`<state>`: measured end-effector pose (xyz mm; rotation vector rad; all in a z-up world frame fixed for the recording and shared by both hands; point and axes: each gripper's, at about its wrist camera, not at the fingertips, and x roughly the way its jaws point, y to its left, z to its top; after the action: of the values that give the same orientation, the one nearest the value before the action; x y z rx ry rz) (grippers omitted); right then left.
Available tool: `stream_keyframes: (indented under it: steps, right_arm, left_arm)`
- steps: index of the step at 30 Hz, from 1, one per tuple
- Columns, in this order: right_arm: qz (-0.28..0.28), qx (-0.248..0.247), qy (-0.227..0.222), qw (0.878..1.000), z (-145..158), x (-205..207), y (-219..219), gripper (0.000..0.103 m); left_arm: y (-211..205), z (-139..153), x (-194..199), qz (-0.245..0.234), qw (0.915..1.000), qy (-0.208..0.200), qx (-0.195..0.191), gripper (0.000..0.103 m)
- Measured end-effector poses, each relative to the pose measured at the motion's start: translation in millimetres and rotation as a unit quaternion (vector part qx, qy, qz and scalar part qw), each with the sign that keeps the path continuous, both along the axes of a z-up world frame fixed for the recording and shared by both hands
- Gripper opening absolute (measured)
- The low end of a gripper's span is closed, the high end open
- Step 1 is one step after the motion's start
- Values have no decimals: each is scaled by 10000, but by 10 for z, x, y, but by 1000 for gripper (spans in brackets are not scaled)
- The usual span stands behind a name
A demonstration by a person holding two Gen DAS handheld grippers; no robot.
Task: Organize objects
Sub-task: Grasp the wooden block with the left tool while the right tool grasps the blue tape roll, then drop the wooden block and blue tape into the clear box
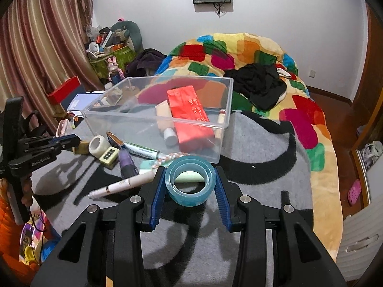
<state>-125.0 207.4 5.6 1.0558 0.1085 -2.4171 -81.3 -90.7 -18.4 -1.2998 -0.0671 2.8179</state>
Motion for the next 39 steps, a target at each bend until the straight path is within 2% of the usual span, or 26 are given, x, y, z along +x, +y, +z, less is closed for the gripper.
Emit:
stream_keyframes:
  steps: [2, 4, 6, 12, 14, 16, 22, 30, 35, 39]
  right_arm:
    - [23, -35, 16, 10000, 21, 3, -14, 36]
    - [37, -65, 66, 10000, 60, -6, -31, 36]
    - [46, -100, 113, 9999, 100, -29, -50, 36]
    - [52, -232, 229, 9995, 203, -163, -139, 36]
    - [33, -251, 254, 9994, 230, -230, -169, 36]
    - [19, -285, 251, 9993, 249, -300, -200, 36]
    - [-55, -310, 252, 9992, 288, -493, -279, 36]
    - [-145, -170, 262, 9994, 301, -729, -399, 36]
    - [-132, -6, 33, 9999, 177, -886, -503, 36]
    - [-55, 81, -179, 9998, 59, -960, -578, 36]
  left_arm:
    - [-14, -22, -7, -2, 10000, -65, 36, 15]
    - [-25, -63, -9, -16, 9999, -111, 67, 30]
    - [-26, -124, -21, -29, 9998, -201, 79, 38]
    - [-48, -305, -56, 33, 9991, -419, 109, 37]
    - [-60, -307, -40, 74, 9993, -361, 112, 27]
    - [-84, -278, -9, 85, 9993, -302, 186, 24]
    - [-59, -88, 68, 59, 9999, -5, 83, 24]
    - [23, 356, -43, -102, 9980, 549, 286, 24]
    - [118, 459, -250, -215, 9971, 651, 341, 24]
    - [146, 409, -498, -149, 9978, 499, 400, 24]
